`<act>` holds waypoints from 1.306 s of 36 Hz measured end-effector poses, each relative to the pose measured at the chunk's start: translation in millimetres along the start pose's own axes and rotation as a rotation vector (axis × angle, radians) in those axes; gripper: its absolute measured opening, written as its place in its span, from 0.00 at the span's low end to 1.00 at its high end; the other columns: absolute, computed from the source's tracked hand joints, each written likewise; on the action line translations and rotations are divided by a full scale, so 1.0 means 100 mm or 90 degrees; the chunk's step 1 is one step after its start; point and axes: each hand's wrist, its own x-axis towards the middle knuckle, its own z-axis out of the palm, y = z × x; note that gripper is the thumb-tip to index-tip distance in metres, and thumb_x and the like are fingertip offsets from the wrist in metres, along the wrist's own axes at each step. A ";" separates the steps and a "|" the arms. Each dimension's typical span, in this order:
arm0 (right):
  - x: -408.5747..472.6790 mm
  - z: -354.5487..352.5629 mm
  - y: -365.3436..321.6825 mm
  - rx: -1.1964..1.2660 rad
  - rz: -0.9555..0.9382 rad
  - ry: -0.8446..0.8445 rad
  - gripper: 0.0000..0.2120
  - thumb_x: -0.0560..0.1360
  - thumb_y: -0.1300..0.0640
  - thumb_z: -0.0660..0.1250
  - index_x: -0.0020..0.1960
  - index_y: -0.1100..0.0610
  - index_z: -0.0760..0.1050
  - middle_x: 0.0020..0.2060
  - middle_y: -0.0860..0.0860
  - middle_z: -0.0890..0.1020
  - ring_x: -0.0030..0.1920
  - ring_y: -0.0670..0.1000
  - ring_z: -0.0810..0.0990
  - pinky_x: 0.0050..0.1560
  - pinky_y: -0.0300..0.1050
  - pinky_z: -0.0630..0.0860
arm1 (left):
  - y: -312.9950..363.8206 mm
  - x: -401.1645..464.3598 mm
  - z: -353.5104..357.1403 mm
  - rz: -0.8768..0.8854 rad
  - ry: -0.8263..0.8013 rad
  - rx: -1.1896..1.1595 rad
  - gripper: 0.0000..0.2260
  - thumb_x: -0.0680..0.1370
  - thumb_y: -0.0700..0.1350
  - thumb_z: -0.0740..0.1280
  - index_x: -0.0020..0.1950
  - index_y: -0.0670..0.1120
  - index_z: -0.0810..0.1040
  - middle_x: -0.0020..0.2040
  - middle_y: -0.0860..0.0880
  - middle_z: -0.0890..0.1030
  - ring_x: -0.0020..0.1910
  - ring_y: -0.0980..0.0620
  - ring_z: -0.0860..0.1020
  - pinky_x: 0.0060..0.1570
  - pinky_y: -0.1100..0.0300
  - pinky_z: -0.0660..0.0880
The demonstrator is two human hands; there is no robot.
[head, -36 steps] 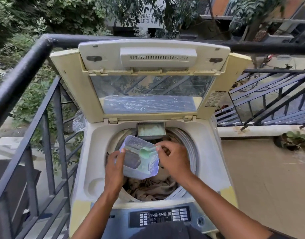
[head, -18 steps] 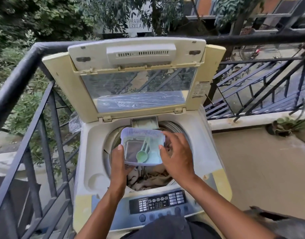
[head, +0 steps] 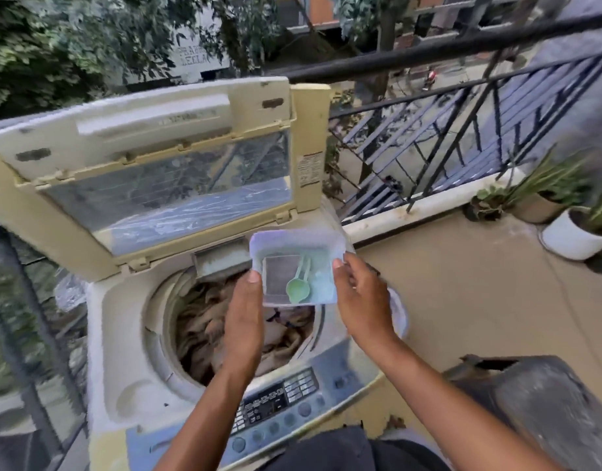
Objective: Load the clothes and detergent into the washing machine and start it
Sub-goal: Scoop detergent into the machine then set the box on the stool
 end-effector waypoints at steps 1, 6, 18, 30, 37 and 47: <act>0.03 -0.11 0.03 -0.004 0.007 0.023 0.08 0.84 0.48 0.62 0.50 0.48 0.77 0.33 0.42 0.76 0.38 0.48 0.75 0.40 0.45 0.68 | 0.02 0.03 0.09 0.030 -0.015 0.036 0.26 0.84 0.67 0.54 0.54 0.50 0.82 0.49 0.49 0.85 0.50 0.42 0.82 0.54 0.39 0.79; 0.16 -0.75 0.28 0.002 0.029 0.056 0.10 0.84 0.46 0.60 0.47 0.50 0.74 0.35 0.45 0.78 0.36 0.46 0.75 0.39 0.49 0.71 | 0.23 0.09 0.71 0.140 -0.131 0.103 0.23 0.87 0.58 0.56 0.43 0.43 0.75 0.39 0.41 0.77 0.38 0.44 0.73 0.41 0.40 0.73; 0.22 -2.20 1.17 -0.011 0.166 0.196 0.17 0.80 0.41 0.59 0.59 0.50 0.79 0.47 0.47 0.86 0.49 0.50 0.83 0.49 0.48 0.79 | 0.30 -0.30 2.44 0.091 -0.299 0.097 0.10 0.86 0.49 0.65 0.66 0.54 0.78 0.63 0.58 0.81 0.62 0.62 0.79 0.53 0.70 0.74; -0.17 -3.44 2.68 -0.069 0.414 0.294 0.23 0.77 0.36 0.58 0.58 0.54 0.75 0.49 0.53 0.83 0.50 0.58 0.81 0.52 0.54 0.77 | -0.18 -0.83 4.34 0.014 -0.550 0.346 0.12 0.79 0.56 0.71 0.62 0.63 0.76 0.64 0.57 0.79 0.62 0.56 0.78 0.58 0.65 0.73; -0.48 -3.87 3.51 -0.086 0.531 0.327 0.21 0.83 0.47 0.64 0.71 0.57 0.71 0.65 0.56 0.81 0.64 0.60 0.79 0.58 0.48 0.72 | -0.62 -1.24 5.37 -0.042 -0.680 0.500 0.24 0.75 0.61 0.72 0.69 0.53 0.76 0.60 0.54 0.83 0.60 0.50 0.81 0.62 0.49 0.78; -0.90 -3.99 4.56 0.040 0.722 0.367 0.27 0.81 0.50 0.67 0.76 0.57 0.64 0.68 0.58 0.78 0.67 0.61 0.77 0.61 0.49 0.73 | -1.55 -1.82 6.17 -0.131 -0.825 0.646 0.32 0.72 0.58 0.77 0.72 0.48 0.72 0.62 0.51 0.77 0.60 0.47 0.78 0.60 0.54 0.75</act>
